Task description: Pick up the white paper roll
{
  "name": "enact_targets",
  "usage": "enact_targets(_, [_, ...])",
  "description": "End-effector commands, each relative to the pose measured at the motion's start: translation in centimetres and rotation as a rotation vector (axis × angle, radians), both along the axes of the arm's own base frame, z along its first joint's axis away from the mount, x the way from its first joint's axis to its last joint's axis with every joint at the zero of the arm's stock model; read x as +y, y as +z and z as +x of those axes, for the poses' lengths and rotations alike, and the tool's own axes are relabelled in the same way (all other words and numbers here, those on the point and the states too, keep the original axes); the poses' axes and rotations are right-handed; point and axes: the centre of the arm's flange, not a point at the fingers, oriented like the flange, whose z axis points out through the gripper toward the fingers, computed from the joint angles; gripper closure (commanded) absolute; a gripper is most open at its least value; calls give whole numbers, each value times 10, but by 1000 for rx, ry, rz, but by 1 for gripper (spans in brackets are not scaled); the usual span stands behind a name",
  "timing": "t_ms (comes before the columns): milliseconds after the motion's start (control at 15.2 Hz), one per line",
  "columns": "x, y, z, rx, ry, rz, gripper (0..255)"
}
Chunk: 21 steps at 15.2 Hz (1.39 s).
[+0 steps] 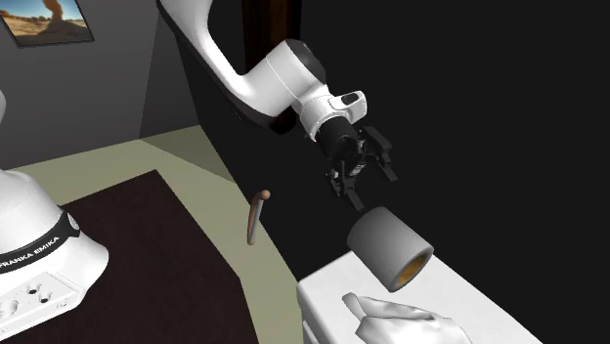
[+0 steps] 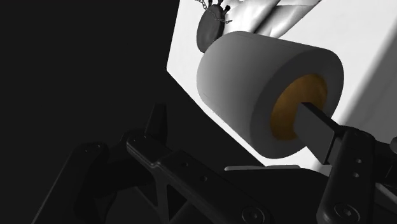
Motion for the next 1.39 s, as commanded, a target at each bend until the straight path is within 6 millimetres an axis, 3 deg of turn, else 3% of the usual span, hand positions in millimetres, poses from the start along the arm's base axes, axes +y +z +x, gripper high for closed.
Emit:
enact_targets(0, [-1, -10, 1, 0, 1, -4, 0])
enact_targets(330, [-1, -29, 1, 0, 1, -4, 0])
enact_targets(396, [-2, -29, 1, 0, 1, -4, 255])
enact_targets(990, [-1, -29, 1, 0, 1, -4, 255])
enact_targets(1320, [-1, -3, 1, 0, 1, -4, 255])
